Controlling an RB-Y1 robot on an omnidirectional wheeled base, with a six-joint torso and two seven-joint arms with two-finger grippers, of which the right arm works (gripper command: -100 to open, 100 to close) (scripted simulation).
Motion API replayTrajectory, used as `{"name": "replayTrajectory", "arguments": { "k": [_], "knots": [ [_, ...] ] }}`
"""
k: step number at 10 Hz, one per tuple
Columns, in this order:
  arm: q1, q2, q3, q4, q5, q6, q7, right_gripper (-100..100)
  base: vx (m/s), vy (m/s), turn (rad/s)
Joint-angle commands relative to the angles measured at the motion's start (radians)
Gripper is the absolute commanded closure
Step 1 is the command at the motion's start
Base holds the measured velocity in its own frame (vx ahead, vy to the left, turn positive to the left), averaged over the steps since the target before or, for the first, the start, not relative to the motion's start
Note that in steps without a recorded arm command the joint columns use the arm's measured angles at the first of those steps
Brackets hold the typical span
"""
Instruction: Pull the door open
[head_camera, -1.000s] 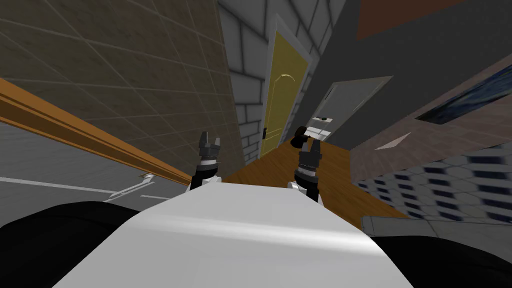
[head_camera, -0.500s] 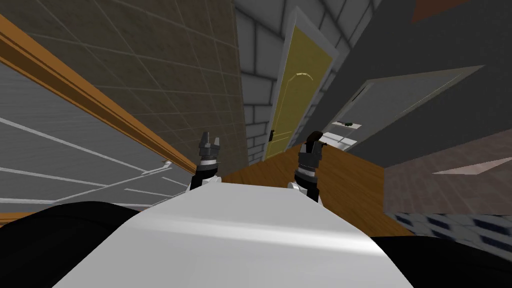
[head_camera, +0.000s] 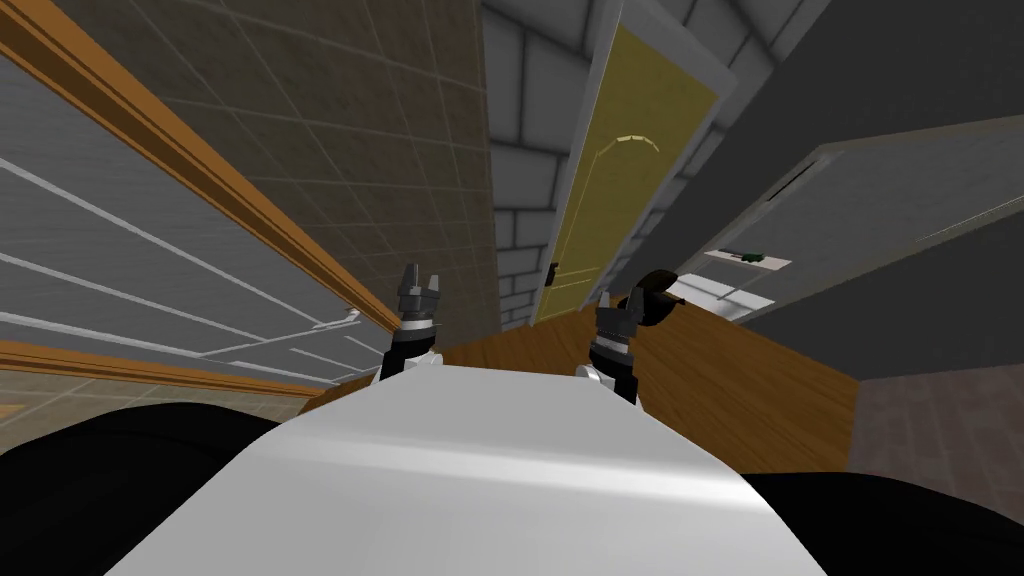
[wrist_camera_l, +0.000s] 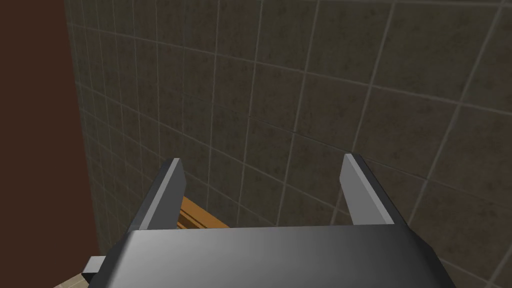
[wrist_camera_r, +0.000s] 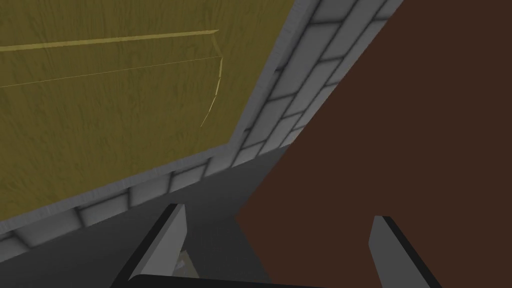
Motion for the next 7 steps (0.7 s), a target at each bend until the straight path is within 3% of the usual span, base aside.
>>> {"name": "replayTrajectory", "arguments": {
  "k": [1, 7],
  "knots": [
    [-0.003, -0.01, 0.0, 0.022, -0.045, 0.0, -0.027, -100, 0.063, -0.124, 0.323],
    [-0.013, -0.036, -0.006, 0.084, -0.166, 0.001, -0.099, -100, 0.041, -0.115, 0.222]
  ]
}}
